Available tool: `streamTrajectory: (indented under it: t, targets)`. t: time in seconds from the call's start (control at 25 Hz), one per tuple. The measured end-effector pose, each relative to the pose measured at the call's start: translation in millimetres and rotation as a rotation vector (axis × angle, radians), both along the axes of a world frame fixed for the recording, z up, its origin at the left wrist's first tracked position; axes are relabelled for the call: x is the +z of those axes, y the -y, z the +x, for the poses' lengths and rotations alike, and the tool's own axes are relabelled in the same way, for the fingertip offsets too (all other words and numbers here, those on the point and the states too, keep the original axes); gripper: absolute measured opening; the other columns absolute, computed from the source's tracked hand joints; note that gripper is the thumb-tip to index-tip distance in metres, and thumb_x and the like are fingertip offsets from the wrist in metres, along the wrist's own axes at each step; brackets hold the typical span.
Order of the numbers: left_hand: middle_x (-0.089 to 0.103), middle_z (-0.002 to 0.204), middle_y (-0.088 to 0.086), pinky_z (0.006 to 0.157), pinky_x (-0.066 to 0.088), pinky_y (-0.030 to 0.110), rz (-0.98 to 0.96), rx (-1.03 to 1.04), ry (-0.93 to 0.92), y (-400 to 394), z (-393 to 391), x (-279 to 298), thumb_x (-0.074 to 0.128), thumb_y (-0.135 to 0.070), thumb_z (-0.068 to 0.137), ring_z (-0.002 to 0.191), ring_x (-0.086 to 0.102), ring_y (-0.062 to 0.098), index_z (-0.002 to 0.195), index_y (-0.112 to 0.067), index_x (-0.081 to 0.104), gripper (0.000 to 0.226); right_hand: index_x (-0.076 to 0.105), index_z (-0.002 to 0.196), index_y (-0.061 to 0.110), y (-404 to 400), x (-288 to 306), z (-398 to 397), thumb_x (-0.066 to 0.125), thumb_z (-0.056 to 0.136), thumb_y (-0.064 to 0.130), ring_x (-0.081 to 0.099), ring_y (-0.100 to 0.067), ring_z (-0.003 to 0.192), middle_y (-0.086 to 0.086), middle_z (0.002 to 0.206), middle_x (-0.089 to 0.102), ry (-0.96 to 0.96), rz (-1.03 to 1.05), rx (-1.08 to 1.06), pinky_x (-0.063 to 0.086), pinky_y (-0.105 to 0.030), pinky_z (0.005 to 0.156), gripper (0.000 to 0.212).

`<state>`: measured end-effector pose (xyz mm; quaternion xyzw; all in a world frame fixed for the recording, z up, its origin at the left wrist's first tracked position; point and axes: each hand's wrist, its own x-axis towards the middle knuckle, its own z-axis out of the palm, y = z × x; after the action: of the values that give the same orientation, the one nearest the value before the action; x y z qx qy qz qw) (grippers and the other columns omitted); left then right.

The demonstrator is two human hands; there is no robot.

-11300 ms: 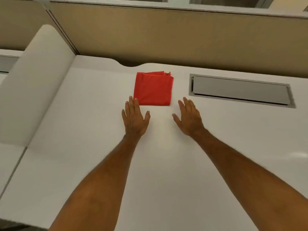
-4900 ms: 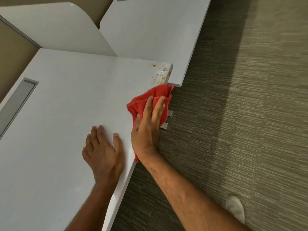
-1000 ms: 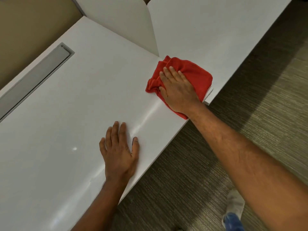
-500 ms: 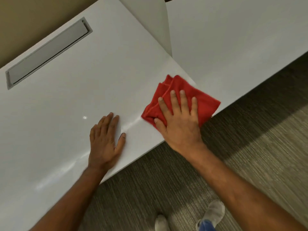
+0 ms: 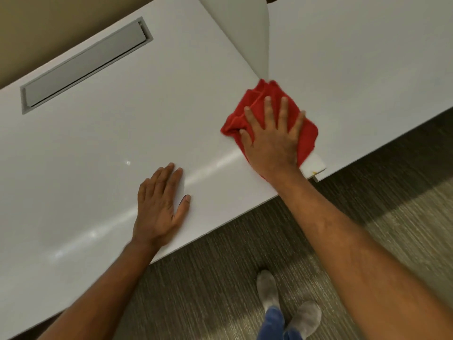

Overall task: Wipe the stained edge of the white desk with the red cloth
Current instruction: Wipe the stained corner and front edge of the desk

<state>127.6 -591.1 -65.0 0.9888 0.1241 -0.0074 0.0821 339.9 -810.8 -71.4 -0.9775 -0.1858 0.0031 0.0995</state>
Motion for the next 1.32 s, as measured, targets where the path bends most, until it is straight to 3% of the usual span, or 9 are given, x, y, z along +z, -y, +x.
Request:
streamTrajectory:
  t: [0.12, 0.28, 0.44, 0.64, 0.96, 1.16, 1.32]
  targets:
    - [0.024, 0.171, -0.002, 0.125, 0.021, 0.053, -0.008, -0.005, -0.008, -3, -1, -2, 0.032, -0.055, 0.101, 0.157, 0.023, 0.024, 0.162, -0.026, 0.027, 0.068, 0.019, 0.166, 0.034, -8, -1, -46, 0.024, 0.106, 0.06, 0.005, -0.049, 0.161, -0.018, 0.175, 0.012, -0.001, -0.026, -0.175, 0.005, -0.077, 0.123, 0.066]
    - [0.024, 0.171, -0.001, 0.126, 0.02, 0.053, -0.03, -0.01, -0.006, -5, -1, -3, 0.032, -0.055, 0.101, 0.157, 0.022, 0.024, 0.162, -0.026, 0.027, 0.068, 0.014, 0.167, 0.03, -51, 3, -111, 0.026, 0.106, 0.06, 0.005, -0.045, 0.162, -0.02, 0.175, 0.009, -0.037, 0.017, 0.074, 0.007, -0.07, 0.126, 0.069]
    - [0.023, 0.171, -0.001, 0.127, 0.017, 0.053, -0.067, -0.003, -0.008, -4, 0, -2, 0.027, -0.056, 0.102, 0.158, 0.019, 0.022, 0.163, -0.027, 0.025, 0.067, 0.011, 0.168, 0.024, -50, 3, -110, 0.028, 0.108, 0.056, 0.004, -0.038, 0.164, -0.016, 0.176, 0.008, -0.039, 0.007, 0.191, 0.009, -0.063, 0.129, 0.07]
    - [0.023, 0.171, -0.004, 0.127, 0.018, 0.052, -0.067, -0.008, -0.006, -3, -2, 1, 0.028, -0.052, 0.103, 0.158, 0.019, 0.021, 0.162, -0.027, 0.028, 0.064, 0.024, 0.166, 0.022, 0, -1, -93, 0.026, 0.109, 0.049, 0.017, -0.031, 0.163, -0.011, 0.175, 0.021, 0.024, 0.043, 0.032, 0.015, -0.058, 0.13, 0.063]
    - [0.025, 0.17, -0.003, 0.126, 0.02, 0.053, -0.075, 0.004, 0.009, -1, -2, 2, 0.029, -0.052, 0.103, 0.158, 0.021, 0.022, 0.161, -0.025, 0.031, 0.064, 0.024, 0.166, 0.016, 66, -7, -81, 0.02, 0.111, 0.046, 0.015, -0.029, 0.163, -0.012, 0.174, 0.022, 0.031, 0.079, -0.181, 0.013, -0.052, 0.133, 0.062]
    - [0.026, 0.17, -0.003, 0.126, 0.021, 0.053, -0.061, 0.005, 0.019, -3, -2, -2, 0.03, -0.053, 0.103, 0.157, 0.022, 0.023, 0.161, -0.026, 0.031, 0.064, 0.021, 0.166, 0.012, 53, -8, -131, 0.023, 0.112, 0.042, 0.01, -0.033, 0.163, -0.014, 0.175, 0.016, -0.004, 0.148, -0.238, 0.018, -0.056, 0.132, 0.062]
    - [0.027, 0.17, -0.002, 0.124, 0.023, 0.055, -0.042, 0.008, 0.021, -3, -2, -3, 0.032, -0.052, 0.103, 0.156, 0.023, 0.024, 0.161, -0.026, 0.031, 0.064, 0.018, 0.167, 0.013, 21, -4, -141, 0.021, 0.111, 0.046, 0.007, -0.035, 0.164, -0.014, 0.176, 0.012, -0.024, 0.053, -0.141, 0.01, -0.058, 0.132, 0.065]
